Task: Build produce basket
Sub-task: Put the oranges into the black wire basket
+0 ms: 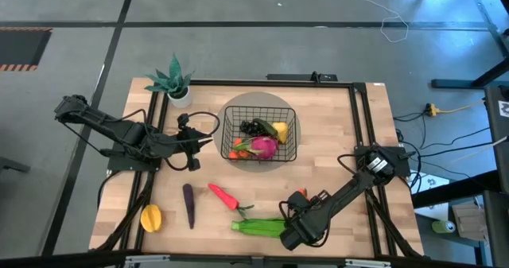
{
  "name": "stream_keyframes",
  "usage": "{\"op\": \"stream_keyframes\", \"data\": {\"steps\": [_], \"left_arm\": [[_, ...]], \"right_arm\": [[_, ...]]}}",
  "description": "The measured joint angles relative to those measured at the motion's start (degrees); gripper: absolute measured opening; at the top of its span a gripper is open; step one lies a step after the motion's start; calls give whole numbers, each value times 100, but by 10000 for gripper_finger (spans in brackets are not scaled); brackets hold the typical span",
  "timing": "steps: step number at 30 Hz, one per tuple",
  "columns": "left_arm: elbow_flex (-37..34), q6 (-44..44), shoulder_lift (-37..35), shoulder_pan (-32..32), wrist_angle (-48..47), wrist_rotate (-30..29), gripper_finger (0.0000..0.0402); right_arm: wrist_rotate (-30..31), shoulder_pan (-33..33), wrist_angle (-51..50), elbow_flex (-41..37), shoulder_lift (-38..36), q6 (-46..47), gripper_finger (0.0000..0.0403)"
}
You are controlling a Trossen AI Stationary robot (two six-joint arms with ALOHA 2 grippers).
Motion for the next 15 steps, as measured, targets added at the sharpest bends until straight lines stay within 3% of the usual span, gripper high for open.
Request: {"op": "stream_keyframes", "data": {"steps": [8,15], "left_arm": [[0,0,0,0,0,0,43],[0,0,0,0,0,0,43]], "right_arm": [[498,-6,34,0,-2,12,114],[410,-50,33,0,-4,11,39]]}}
